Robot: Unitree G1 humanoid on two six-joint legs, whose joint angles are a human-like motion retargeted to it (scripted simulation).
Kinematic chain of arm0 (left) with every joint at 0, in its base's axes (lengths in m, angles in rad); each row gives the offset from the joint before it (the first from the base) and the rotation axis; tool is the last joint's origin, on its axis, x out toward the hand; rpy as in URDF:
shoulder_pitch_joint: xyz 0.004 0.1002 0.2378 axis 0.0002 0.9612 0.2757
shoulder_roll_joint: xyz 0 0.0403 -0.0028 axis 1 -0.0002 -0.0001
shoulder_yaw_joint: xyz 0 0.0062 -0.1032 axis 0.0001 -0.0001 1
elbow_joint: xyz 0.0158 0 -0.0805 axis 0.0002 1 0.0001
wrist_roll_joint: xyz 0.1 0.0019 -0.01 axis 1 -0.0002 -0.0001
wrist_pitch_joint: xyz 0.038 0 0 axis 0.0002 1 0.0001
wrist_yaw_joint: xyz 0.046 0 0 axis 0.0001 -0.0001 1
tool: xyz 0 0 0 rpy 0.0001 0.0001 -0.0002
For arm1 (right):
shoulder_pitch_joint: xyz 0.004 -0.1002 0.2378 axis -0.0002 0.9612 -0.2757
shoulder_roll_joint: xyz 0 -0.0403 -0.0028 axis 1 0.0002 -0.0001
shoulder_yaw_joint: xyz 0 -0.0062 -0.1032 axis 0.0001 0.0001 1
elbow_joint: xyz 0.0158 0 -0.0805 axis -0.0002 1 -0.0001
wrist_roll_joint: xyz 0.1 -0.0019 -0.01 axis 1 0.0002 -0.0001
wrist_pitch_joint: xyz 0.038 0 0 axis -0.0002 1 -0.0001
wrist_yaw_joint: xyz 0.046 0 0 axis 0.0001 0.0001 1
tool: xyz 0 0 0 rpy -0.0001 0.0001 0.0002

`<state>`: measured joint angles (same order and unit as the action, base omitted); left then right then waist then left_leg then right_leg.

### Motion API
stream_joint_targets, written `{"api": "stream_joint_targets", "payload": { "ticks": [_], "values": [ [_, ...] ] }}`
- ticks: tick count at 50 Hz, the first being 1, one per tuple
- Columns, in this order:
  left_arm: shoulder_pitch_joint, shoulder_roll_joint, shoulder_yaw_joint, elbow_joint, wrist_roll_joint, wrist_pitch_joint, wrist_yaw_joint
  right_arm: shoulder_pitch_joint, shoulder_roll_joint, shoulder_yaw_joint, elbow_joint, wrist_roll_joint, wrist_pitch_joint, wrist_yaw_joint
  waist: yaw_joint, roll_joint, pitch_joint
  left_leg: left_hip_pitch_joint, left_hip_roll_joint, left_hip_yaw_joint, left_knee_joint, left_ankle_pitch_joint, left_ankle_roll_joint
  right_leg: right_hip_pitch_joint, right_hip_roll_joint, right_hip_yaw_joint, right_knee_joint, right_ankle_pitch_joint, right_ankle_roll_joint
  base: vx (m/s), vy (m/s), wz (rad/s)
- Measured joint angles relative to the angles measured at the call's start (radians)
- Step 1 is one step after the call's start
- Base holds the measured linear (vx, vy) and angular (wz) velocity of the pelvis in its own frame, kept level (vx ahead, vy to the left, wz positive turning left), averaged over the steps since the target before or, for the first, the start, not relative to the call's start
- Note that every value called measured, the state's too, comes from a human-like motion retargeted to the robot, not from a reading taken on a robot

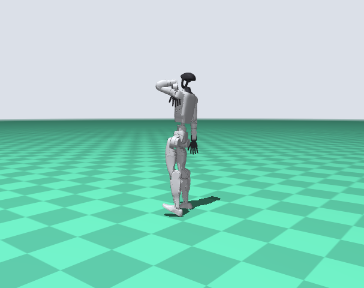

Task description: In place motions

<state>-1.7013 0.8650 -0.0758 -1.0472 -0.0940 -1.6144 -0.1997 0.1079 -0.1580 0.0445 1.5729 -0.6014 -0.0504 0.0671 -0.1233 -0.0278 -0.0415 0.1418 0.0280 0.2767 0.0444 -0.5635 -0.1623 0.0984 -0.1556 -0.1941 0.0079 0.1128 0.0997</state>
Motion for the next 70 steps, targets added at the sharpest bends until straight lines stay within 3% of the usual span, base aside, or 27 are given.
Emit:
{"api": "stream_joint_targets", "payload": {
  "ticks": [11,70],
  "values": [
    [0.025,0.01,-0.016,0.0,-0.008,0.0,0.004,0.002,0.011,0.001,-0.003,-0.019,-0.001,0.005,0.017,-0.016,-0.002,-0.025,-0.012,-0.066,0.0,0.015,0.01,0.025,-0.018,-0.083,-0.007,-0.008,0.004,0.01,0.0,0.36],
    [-0.001,-0.014,0.03,0.0,-0.031,0.0,-0.005,-0.025,0.021,-0.008,-0.013,0.036,0.028,0.052,0.044,0.012,-0.022,-0.027,0.018,-0.02,0.002,0.014,-0.001,0.006,-0.002,-0.031,0.002,-0.021,0.013,0.0,0.0,0.0]
  ]
}}
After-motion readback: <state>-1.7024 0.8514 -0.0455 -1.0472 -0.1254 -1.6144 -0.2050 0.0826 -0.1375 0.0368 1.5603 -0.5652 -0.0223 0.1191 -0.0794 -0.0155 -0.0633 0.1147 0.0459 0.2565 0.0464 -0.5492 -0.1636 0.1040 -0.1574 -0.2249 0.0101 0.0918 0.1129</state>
